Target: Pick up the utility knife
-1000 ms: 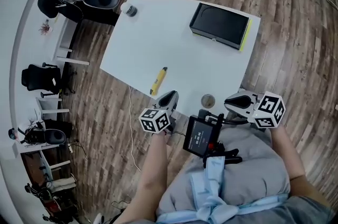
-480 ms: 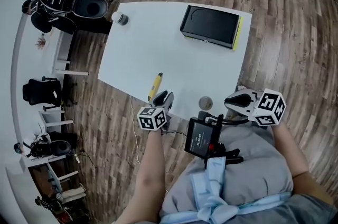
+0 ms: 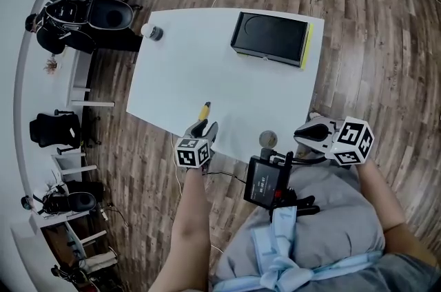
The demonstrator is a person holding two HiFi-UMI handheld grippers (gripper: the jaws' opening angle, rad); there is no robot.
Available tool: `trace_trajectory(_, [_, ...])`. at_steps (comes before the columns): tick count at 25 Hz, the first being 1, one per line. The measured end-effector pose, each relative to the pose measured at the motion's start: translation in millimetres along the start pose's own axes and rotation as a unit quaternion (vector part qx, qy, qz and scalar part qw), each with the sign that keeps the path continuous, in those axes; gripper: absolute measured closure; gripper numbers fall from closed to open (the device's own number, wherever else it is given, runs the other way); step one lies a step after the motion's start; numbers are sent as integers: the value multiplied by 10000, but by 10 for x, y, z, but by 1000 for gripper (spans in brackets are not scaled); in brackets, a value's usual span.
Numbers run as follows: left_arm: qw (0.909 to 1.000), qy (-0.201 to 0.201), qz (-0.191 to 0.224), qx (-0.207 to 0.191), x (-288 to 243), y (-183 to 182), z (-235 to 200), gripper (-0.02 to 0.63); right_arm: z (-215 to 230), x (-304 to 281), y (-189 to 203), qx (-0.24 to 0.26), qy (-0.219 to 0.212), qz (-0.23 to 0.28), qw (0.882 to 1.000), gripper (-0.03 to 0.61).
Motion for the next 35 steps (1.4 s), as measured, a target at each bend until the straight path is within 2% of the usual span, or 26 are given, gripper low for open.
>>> trace_trajectory(15, [9944,-280,-941,-398,-66,172,-640,459,93,12,-9,-118,160,-77,9998,548])
trace_trajectory(26, [9867,-162,-1495,-618,-257,342,-734,459,214,124,33,-256,356,-93,9990,548])
trace_trajectory(35, [9804,-137,-1850,-669,-355,336,-795,459,251,108,14,-289,383,-136,9988,548])
Point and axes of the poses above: the fingertips, and each gripper's own axes: x backward along the fingers, z to its right, y out of its underside, the point moved 2 cm from there along x, backward along the fingers, and after that the axes turned 3 degrees about y, right-handed, at the moved point
